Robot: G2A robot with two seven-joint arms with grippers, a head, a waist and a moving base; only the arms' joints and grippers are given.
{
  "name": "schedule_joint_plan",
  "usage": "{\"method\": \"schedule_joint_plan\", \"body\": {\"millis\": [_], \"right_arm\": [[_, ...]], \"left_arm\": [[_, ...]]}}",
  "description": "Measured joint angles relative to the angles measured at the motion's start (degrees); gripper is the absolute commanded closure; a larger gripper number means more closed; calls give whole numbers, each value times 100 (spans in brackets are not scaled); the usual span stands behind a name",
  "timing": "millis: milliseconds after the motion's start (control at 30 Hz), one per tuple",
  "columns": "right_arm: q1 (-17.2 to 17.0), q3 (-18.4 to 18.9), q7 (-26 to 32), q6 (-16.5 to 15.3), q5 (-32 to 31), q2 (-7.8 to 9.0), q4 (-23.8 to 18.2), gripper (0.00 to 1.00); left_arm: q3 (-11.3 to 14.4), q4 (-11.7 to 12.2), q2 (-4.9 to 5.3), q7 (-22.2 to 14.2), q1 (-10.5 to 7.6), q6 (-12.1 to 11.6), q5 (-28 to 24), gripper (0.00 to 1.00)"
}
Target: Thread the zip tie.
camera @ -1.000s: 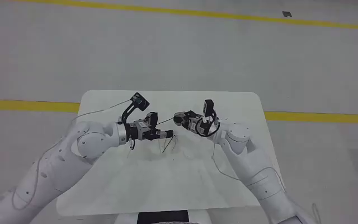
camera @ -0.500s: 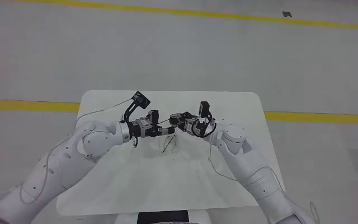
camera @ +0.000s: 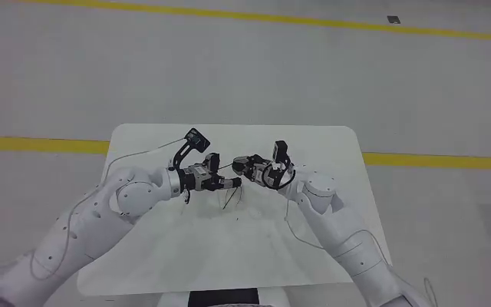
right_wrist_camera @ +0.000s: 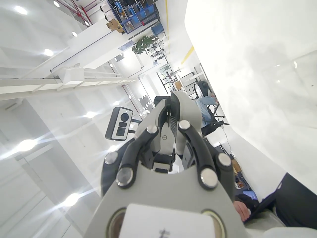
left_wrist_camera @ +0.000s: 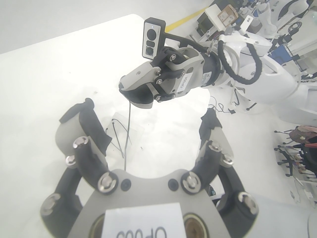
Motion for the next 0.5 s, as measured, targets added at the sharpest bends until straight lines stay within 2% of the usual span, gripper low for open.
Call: {"method": "schedule_joint_plan", "body": {"millis": [200, 233, 267, 400, 467, 500], "right_arm": [[-69, 27, -103, -39, -7, -9, -52, 100], [-74, 38, -111, -23, -11, -10, -59, 100], [-81, 51, -118, -5, -16, -10, -64, 100], [-91, 62, -131, 1, -26, -10, -49, 100], [-86, 57, -136, 0, -33, -9, -41, 100], [-83, 53, -144, 0, -44, -9, -37, 100]], "left_arm": [[-25, 8, -5, 195, 44, 103, 229, 0], [-39, 11, -3, 204, 46, 109, 266, 5], [-60, 8, 1, 216, 51, 129, 323, 18], [-115, -44, 15, 226, 84, 238, 547, 51], [-134, -58, 18, 227, 107, 261, 591, 60], [-142, -59, 18, 230, 114, 260, 593, 61]]}}
